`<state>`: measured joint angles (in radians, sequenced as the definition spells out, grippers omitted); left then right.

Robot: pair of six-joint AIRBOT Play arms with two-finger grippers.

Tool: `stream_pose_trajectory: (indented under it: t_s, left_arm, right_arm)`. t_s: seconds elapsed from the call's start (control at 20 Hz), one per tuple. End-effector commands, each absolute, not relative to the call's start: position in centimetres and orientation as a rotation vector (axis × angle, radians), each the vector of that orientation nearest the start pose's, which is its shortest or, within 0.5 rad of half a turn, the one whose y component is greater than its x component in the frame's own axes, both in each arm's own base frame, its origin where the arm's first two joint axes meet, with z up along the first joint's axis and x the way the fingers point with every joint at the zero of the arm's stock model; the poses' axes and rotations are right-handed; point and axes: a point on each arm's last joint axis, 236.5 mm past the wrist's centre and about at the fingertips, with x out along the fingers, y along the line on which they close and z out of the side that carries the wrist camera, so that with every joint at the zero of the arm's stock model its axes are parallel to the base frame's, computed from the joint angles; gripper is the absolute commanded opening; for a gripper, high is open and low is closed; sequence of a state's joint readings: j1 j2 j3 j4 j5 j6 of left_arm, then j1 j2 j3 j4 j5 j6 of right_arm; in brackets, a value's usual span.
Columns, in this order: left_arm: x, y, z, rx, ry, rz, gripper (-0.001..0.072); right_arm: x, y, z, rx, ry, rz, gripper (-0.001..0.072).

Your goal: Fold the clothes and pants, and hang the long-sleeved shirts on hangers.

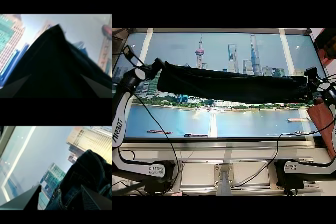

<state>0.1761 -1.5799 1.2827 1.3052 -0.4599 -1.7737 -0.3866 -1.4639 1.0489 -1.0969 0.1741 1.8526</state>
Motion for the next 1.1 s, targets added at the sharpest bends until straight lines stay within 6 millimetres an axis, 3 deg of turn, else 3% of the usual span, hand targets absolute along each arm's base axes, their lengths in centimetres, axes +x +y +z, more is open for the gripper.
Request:
stream_pose_trajectory:
  t_s: [0.0,0.2,0.35,0.55,0.8,0.95,1.05]
  left_arm:
    - [48.3,8.3,-3.9,-0.607,1.040,0.271,0.0696]
    - [46.3,9.5,-5.4,-0.751,1.123,0.300,0.0697]
    - [46.9,8.7,-7.0,-0.848,1.132,0.291,0.0694]
    - [49.9,5.9,-9.0,-0.967,1.078,0.191,0.0694]
    - [53.1,5.2,-10.7,-1.036,0.967,0.209,0.0690]
    - [54.8,4.7,-10.6,-0.983,0.896,0.214,0.0686]
    - [55.8,4.2,-10.1,-0.923,0.851,0.200,0.0554]
  right_arm:
    - [50.3,-18.1,1.7,0.742,0.467,-0.458,0.0556]
    - [50.3,-18.1,1.7,0.735,0.469,-0.457,0.0556]
    - [50.3,-18.1,1.7,0.735,0.469,-0.457,0.0555]
    - [50.3,-18.1,1.7,0.737,0.469,-0.457,0.0556]
    - [50.2,-17.9,1.5,0.742,0.481,-0.454,0.0555]
    - [50.2,-17.9,1.4,0.742,0.484,-0.454,0.0555]
    - [50.2,-17.9,1.4,0.743,0.486,-0.453,0.0555]
